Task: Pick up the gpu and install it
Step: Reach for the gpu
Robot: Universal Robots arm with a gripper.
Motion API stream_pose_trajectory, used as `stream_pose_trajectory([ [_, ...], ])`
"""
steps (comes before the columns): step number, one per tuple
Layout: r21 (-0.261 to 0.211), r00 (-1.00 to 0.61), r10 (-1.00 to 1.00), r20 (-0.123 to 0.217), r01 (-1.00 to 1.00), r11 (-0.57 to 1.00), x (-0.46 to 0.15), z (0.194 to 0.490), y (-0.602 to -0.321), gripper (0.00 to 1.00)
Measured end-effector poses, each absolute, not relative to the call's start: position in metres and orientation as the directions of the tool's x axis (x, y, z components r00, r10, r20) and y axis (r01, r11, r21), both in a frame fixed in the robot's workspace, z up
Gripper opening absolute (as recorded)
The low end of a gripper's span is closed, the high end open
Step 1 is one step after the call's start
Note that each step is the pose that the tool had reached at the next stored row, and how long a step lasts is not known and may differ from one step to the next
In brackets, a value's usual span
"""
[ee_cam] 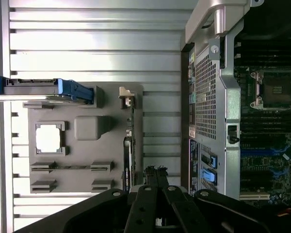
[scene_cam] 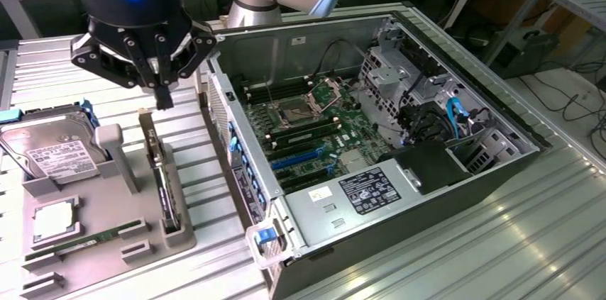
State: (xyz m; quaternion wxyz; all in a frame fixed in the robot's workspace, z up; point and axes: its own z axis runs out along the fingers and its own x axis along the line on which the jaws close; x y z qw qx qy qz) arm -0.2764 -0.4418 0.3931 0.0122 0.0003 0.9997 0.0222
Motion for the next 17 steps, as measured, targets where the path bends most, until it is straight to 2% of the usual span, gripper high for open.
stream_pose_trajectory([
  [17,0.045,-1.0,0.001,-0.024,0.0,0.999,-0.2788,0.3931,-0.4426,0.11],
])
